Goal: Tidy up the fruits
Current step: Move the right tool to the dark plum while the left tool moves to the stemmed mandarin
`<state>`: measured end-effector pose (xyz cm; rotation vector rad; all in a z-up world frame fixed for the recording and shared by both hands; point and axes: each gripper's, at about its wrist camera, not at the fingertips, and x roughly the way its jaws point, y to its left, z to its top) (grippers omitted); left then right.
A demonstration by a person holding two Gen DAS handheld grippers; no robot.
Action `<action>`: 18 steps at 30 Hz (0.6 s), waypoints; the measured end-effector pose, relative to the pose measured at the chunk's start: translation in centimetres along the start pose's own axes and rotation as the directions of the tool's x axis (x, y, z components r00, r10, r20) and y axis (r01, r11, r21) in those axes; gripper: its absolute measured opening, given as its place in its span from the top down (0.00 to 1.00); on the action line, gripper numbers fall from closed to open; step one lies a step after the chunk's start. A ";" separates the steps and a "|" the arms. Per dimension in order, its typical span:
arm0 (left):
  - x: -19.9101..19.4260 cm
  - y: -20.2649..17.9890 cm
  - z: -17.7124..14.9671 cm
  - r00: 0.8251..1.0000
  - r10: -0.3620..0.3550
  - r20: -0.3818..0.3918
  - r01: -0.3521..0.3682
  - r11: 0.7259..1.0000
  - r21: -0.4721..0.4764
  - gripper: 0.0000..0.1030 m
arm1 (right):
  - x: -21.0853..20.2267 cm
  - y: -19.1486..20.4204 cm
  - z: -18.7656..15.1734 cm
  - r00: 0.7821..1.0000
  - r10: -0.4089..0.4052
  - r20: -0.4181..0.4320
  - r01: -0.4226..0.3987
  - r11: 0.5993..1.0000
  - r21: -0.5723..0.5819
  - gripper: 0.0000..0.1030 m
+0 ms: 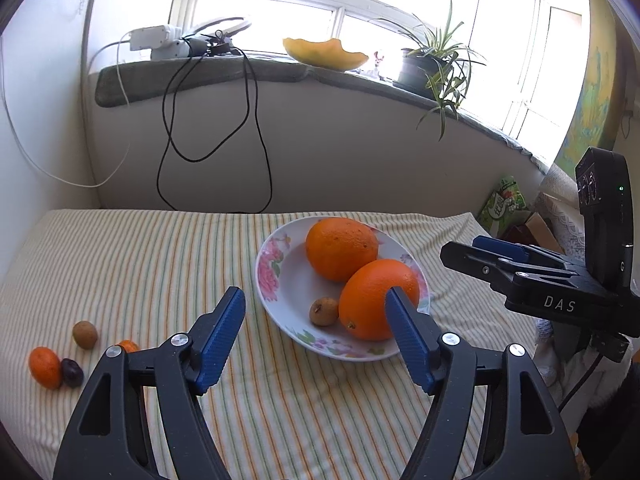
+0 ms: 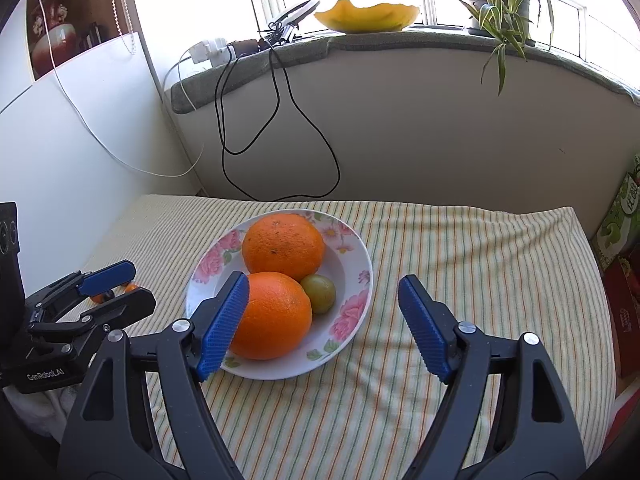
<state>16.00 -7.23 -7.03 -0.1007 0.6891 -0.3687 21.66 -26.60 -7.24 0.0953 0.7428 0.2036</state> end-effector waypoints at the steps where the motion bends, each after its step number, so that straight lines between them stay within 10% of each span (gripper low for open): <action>1: -0.2 0.0 0.0 1.000 0.001 0.003 -0.001 1.000 -0.001 0.30 | -0.2 0.2 0.0 1.000 -0.001 0.002 0.001 1.000 -0.002 0.23; 18: -4.8 1.7 -1.6 0.998 0.035 0.056 -0.034 0.999 -0.023 0.30 | -3.3 3.6 -0.8 0.998 0.043 0.034 -0.042 0.998 -0.038 0.23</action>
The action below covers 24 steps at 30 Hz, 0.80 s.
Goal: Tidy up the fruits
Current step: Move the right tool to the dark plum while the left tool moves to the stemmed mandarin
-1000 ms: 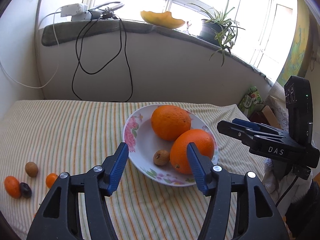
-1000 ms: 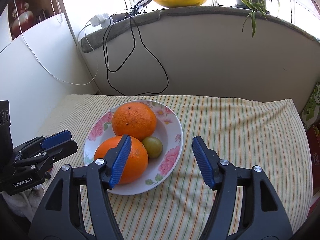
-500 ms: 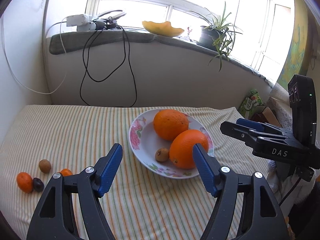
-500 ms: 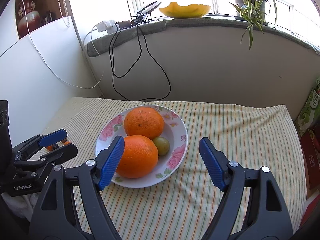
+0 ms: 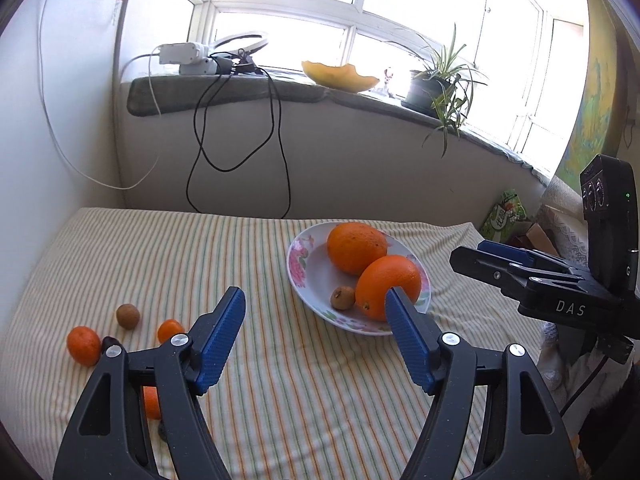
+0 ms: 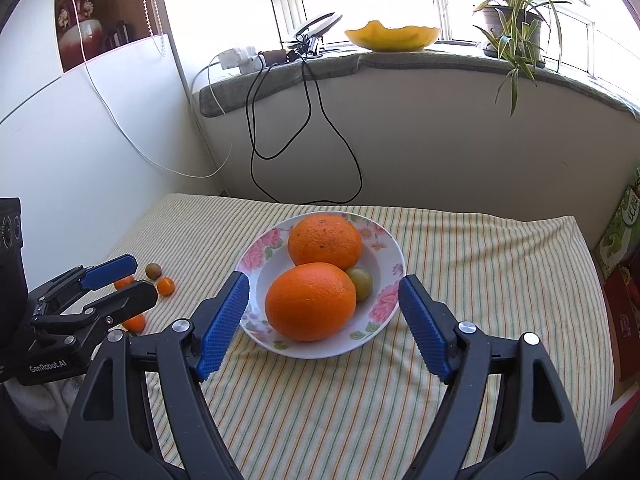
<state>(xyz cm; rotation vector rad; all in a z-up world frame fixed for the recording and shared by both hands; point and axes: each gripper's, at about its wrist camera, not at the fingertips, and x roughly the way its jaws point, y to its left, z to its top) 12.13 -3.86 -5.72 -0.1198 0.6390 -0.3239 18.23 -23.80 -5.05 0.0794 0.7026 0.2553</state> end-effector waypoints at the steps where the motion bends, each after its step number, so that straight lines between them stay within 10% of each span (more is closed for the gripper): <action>1: -0.3 0.3 -0.2 1.000 0.004 0.003 -0.004 1.000 -0.004 0.30 | -0.2 0.3 0.0 1.000 0.005 0.002 -0.005 1.000 -0.003 0.23; 24: -6.1 9.6 -7.4 0.987 0.150 -0.050 -0.156 0.979 -0.134 0.31 | 0.3 9.4 -1.8 0.988 0.147 -0.045 -0.152 0.978 -0.144 0.23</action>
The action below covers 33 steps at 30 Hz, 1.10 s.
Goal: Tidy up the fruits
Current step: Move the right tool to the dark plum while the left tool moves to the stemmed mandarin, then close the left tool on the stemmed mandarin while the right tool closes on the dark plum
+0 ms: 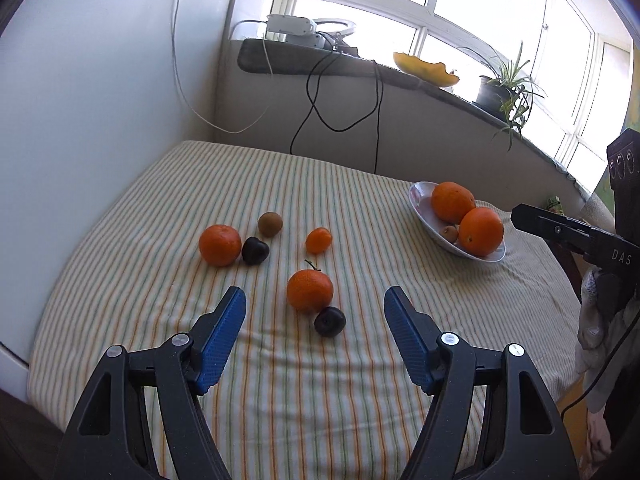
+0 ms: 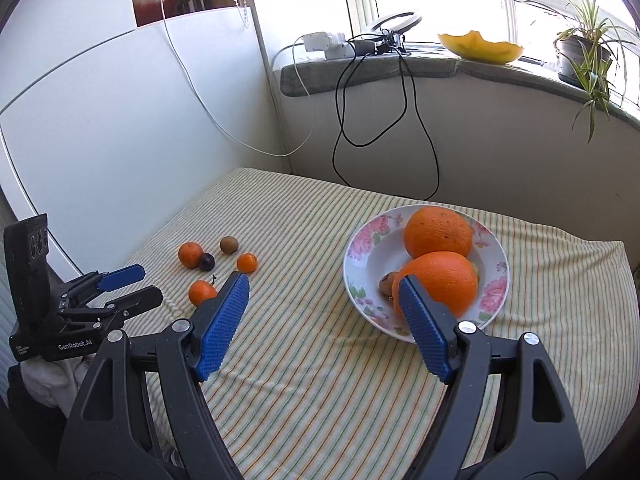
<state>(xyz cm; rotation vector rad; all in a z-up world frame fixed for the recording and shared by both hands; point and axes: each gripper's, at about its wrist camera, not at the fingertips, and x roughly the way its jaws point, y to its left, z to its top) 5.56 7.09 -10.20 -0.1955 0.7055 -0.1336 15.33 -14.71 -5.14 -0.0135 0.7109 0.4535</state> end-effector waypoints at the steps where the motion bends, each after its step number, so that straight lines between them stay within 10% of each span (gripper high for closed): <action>1: 0.0 0.3 -0.2 1.000 0.002 -0.005 -0.002 1.000 -0.005 0.33 | 0.3 0.5 -0.1 1.000 0.007 -0.005 -0.007 1.000 -0.008 0.23; 16: 0.0 4.0 -1.0 0.999 -0.025 -0.026 0.022 0.995 -0.094 0.48 | 5.1 7.1 -1.8 0.988 0.106 -0.112 -0.118 0.987 -0.109 0.23; 24: 1.3 3.3 0.1 0.995 -0.091 -0.036 0.087 0.992 -0.086 0.49 | 8.5 9.8 -3.7 0.963 0.180 -0.202 -0.213 0.964 -0.157 0.53; 33: 3.9 2.9 0.9 0.985 -0.151 -0.088 0.143 0.985 -0.093 0.59 | 10.9 12.4 -5.1 0.951 0.185 -0.248 -0.244 0.941 -0.232 0.60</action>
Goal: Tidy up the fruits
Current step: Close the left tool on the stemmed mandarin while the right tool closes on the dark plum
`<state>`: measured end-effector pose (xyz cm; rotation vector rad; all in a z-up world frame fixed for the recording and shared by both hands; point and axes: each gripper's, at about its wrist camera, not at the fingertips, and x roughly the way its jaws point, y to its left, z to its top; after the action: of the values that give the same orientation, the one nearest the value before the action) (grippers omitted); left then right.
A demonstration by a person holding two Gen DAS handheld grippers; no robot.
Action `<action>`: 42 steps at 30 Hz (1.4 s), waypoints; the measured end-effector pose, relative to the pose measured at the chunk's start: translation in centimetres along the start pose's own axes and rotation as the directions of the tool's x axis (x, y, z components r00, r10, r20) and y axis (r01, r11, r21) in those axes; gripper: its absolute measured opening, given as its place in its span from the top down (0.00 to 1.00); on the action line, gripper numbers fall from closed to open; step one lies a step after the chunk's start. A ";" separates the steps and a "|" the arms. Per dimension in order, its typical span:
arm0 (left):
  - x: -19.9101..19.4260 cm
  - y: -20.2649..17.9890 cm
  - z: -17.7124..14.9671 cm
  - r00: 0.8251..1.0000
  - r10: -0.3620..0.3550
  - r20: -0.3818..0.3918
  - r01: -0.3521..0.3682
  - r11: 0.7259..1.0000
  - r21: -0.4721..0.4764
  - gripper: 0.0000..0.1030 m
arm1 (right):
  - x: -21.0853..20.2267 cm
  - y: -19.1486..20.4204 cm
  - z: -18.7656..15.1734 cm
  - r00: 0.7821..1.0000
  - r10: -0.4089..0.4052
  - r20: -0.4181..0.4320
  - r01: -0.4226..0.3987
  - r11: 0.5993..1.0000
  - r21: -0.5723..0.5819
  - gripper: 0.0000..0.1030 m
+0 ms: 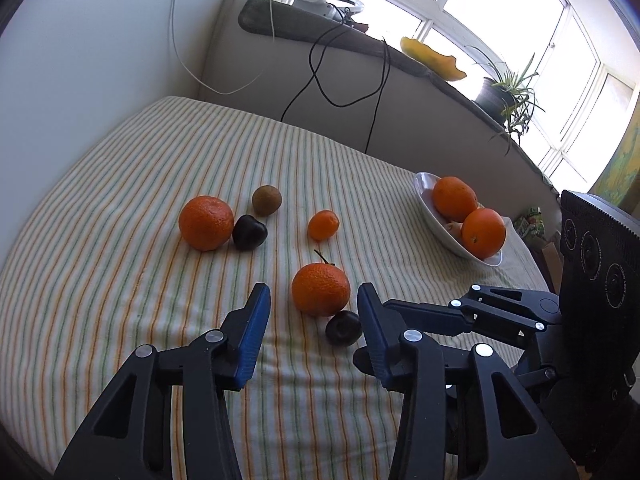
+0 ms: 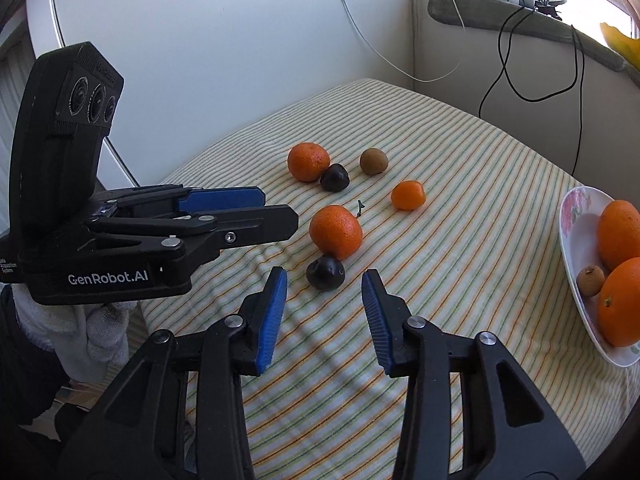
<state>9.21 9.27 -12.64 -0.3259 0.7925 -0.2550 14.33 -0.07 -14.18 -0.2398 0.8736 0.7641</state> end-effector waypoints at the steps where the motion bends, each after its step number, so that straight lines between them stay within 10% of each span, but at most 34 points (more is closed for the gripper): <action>1: 0.2 -0.1 0.1 1.000 -0.001 -0.006 0.001 1.000 0.002 0.59 | 0.3 0.1 0.1 1.000 0.001 -0.004 -0.001 1.000 -0.002 0.61; 21: 2.5 0.4 1.0 0.998 -0.028 -0.054 0.027 0.999 -0.031 0.66 | 3.3 -0.3 0.5 0.999 -0.015 -0.037 0.016 1.000 0.007 0.77; 42: 2.9 -3.7 4.1 0.997 -0.077 0.005 0.076 0.997 0.033 0.66 | -4.0 -4.2 -0.5 0.992 -0.096 0.084 0.088 0.992 0.091 0.77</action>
<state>13.73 5.66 -10.44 -0.3260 0.7696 -0.3384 15.28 -5.33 -11.94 -0.1667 0.8050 0.6447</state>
